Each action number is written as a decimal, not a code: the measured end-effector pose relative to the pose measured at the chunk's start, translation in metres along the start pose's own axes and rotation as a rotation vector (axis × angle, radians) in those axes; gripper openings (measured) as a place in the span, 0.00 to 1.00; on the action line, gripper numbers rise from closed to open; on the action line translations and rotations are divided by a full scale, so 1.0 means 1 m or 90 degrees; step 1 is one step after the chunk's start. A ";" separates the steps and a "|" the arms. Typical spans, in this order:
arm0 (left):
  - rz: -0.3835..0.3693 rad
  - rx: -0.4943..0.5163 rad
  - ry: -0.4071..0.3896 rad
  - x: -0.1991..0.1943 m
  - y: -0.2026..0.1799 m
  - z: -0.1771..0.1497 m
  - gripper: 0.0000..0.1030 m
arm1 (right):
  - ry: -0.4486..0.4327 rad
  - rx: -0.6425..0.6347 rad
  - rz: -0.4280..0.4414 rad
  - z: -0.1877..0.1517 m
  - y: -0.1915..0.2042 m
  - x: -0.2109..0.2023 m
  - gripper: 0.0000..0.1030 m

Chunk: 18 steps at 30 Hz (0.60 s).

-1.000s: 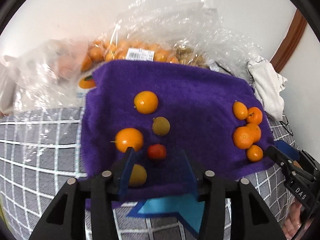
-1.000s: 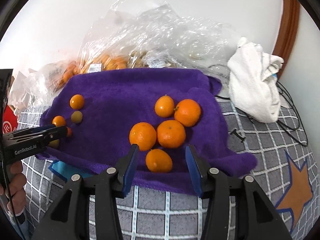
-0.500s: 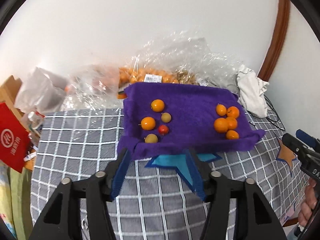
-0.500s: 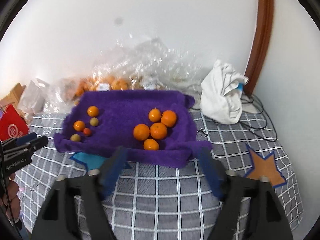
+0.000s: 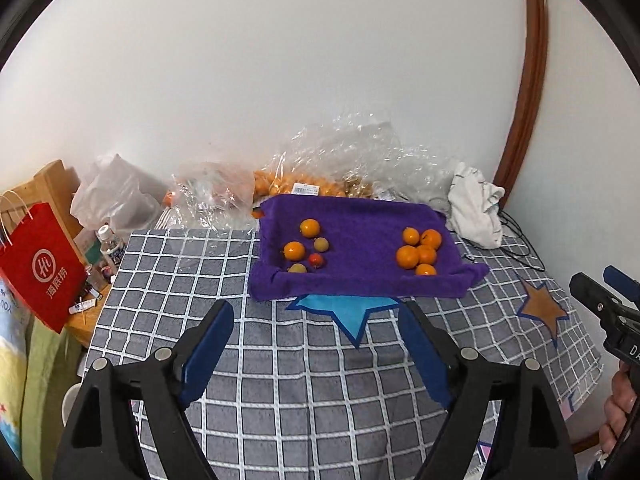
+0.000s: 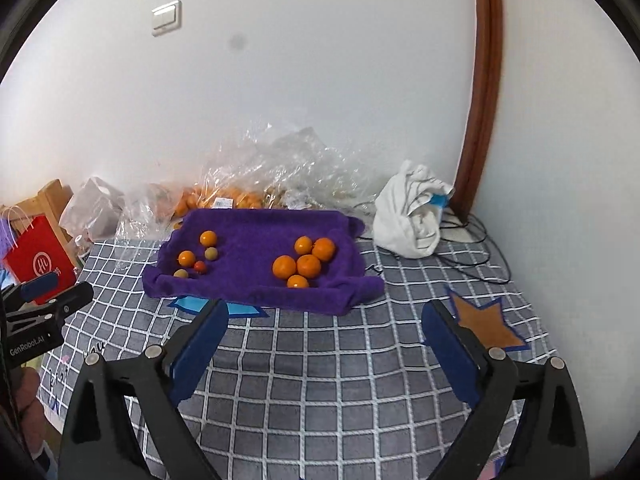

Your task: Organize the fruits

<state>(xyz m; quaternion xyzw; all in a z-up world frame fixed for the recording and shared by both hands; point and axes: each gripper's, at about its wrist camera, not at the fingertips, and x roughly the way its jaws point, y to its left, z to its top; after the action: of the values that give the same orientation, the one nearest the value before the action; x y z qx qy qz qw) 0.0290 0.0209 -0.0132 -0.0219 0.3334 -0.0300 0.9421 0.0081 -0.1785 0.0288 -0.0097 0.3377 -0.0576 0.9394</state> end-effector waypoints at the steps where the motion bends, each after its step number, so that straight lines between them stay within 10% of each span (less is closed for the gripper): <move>1: -0.002 -0.001 -0.002 -0.003 0.000 -0.001 0.81 | -0.003 0.000 -0.001 -0.002 0.000 -0.005 0.94; 18: -0.003 -0.003 -0.023 -0.025 -0.010 -0.009 0.81 | -0.025 0.005 -0.006 -0.009 -0.012 -0.032 0.94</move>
<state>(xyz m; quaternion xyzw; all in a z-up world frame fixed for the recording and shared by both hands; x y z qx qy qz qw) 0.0039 0.0129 -0.0038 -0.0253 0.3163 -0.0310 0.9478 -0.0232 -0.1869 0.0429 -0.0091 0.3188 -0.0632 0.9457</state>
